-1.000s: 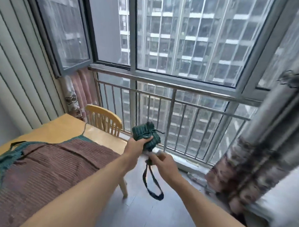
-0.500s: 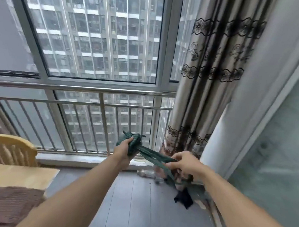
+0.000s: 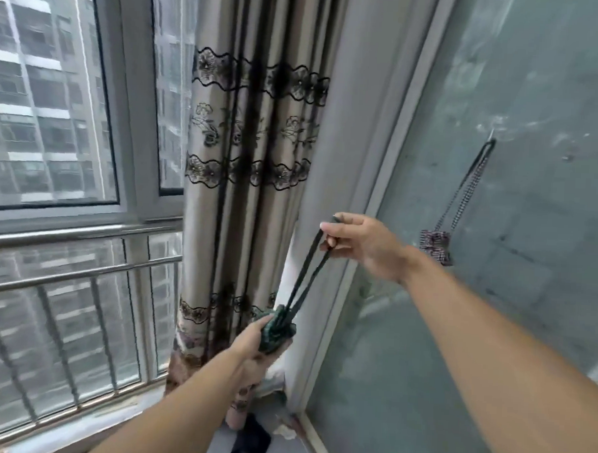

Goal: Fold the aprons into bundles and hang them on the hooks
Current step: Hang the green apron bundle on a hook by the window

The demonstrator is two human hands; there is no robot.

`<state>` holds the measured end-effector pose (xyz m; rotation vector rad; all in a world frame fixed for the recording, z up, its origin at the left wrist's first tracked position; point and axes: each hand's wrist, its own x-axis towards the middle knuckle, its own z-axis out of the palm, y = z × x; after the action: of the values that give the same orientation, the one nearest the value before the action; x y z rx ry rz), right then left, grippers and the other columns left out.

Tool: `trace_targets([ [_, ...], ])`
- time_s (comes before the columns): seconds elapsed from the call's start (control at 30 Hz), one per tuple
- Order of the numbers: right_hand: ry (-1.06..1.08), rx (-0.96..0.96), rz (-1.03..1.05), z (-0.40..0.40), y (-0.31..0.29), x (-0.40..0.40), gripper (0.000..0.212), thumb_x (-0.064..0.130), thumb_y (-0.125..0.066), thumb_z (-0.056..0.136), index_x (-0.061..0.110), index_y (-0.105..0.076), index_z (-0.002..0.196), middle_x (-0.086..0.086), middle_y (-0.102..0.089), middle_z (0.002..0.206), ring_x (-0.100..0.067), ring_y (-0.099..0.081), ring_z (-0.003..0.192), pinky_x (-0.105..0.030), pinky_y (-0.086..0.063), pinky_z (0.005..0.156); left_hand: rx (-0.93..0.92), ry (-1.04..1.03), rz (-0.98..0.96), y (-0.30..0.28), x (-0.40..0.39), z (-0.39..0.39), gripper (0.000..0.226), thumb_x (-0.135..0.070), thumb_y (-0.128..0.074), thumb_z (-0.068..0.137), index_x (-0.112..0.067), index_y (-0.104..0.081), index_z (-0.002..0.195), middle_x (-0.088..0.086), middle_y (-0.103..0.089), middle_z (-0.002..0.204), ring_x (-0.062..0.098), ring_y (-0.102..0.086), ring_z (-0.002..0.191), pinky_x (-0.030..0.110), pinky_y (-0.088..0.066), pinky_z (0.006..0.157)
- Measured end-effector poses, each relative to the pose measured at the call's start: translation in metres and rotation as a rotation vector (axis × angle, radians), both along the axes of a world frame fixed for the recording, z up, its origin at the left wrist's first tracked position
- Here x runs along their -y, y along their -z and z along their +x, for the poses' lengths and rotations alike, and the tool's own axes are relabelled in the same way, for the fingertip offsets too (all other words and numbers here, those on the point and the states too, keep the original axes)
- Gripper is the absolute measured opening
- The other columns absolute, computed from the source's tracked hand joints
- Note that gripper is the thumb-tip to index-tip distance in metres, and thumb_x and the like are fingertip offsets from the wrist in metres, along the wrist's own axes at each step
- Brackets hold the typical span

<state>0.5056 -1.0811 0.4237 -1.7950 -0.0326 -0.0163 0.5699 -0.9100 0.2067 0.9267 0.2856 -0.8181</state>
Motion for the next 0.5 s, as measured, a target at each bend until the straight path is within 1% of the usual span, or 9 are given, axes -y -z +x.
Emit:
trace_targets([
  [0.07,0.113,0.057,-0.133,0.000,-0.018,0.021,0.009,0.009,-0.071,0.090,0.014,-0.063,0.091,-0.003,-0.064,0.076,-0.019,-0.062,0.076,-0.030,-0.051,0.077,0.049,0.167,0.035,-0.020,0.045,-0.001,0.027,-0.030,-0.063,0.095,-0.012,-0.076,0.110,0.009,-0.075,0.096,0.019,-0.068,0.082,0.030,-0.056,0.069],
  [0.13,0.231,0.098,-0.225,0.001,-0.036,0.046,0.016,0.001,-0.069,0.091,0.011,-0.064,0.102,-0.001,-0.065,0.073,-0.018,-0.061,0.069,-0.028,-0.052,0.067,0.139,0.296,0.223,-0.043,0.079,-0.004,0.021,-0.036,-0.069,0.089,-0.016,-0.073,0.092,0.005,-0.067,0.102,0.024,-0.056,0.094,0.036,-0.047,0.082],
  [0.17,0.266,0.111,-0.253,-0.001,-0.046,0.057,0.016,-0.001,-0.068,0.091,0.011,-0.064,0.102,0.000,-0.065,0.071,-0.018,-0.061,0.067,-0.029,-0.051,0.064,0.215,0.333,0.341,-0.057,0.093,-0.007,0.019,-0.033,-0.069,0.091,-0.014,-0.067,0.094,0.006,-0.061,0.112,0.029,-0.052,0.107,0.039,-0.042,0.091],
  [0.2,0.298,0.127,-0.280,-0.007,-0.059,0.075,0.016,-0.001,-0.068,0.091,0.012,-0.064,0.100,0.001,-0.064,0.069,-0.017,-0.061,0.066,-0.029,-0.051,0.063,0.313,0.356,0.409,-0.071,0.116,-0.010,0.019,-0.027,-0.067,0.093,-0.014,-0.064,0.106,0.007,-0.055,0.124,0.033,-0.048,0.121,0.042,-0.038,0.099],
  [0.23,0.307,0.137,-0.310,-0.012,-0.071,0.089,0.015,-0.001,-0.068,0.091,0.012,-0.065,0.099,0.001,-0.063,0.069,-0.017,-0.060,0.066,-0.029,-0.051,0.062,0.423,0.319,0.438,-0.084,0.135,-0.009,0.033,-0.019,-0.065,0.094,-0.012,-0.058,0.126,0.010,-0.050,0.138,0.034,-0.045,0.128,0.042,-0.037,0.103],
  [0.27,0.313,0.141,-0.328,-0.015,-0.083,0.102,0.015,-0.001,-0.068,0.091,0.011,-0.065,0.100,0.001,-0.063,0.069,-0.017,-0.060,0.066,-0.029,-0.052,0.062,0.541,0.268,0.419,-0.096,0.153,-0.005,0.047,-0.013,-0.063,0.095,-0.013,-0.051,0.141,0.012,-0.049,0.144,0.031,-0.049,0.126,0.040,-0.040,0.101],
  [0.3,0.315,0.144,-0.341,-0.020,-0.094,0.114,0.015,-0.001,-0.068,0.091,0.011,-0.066,0.101,0.001,-0.063,0.070,-0.017,-0.061,0.066,-0.030,-0.052,0.063,0.626,0.236,0.331,-0.112,0.171,-0.002,0.048,-0.012,-0.060,0.097,-0.014,-0.051,0.143,0.011,-0.055,0.141,0.025,-0.056,0.117,0.033,-0.044,0.095],
  [0.37,0.329,0.177,-0.372,-0.031,-0.118,0.141,0.014,0.000,-0.068,0.091,0.010,-0.067,0.100,0.000,-0.064,0.072,-0.016,-0.061,0.064,-0.030,-0.052,0.062,0.762,0.313,0.128,-0.147,0.212,-0.004,0.030,-0.024,-0.050,0.104,-0.017,-0.062,0.131,0.008,-0.071,0.124,0.020,-0.067,0.106,0.033,-0.050,0.093],
  [0.5,0.395,0.186,-0.488,-0.051,-0.168,0.193,0.008,0.005,-0.067,0.092,0.012,-0.066,0.094,0.001,-0.054,0.062,-0.012,-0.049,0.053,-0.024,-0.037,0.052,0.875,0.538,-0.133,-0.217,0.281,-0.023,0.055,-0.050,-0.038,0.105,-0.007,-0.067,0.122,0.014,-0.075,0.113,0.032,-0.071,0.108,0.045,-0.052,0.101],
])
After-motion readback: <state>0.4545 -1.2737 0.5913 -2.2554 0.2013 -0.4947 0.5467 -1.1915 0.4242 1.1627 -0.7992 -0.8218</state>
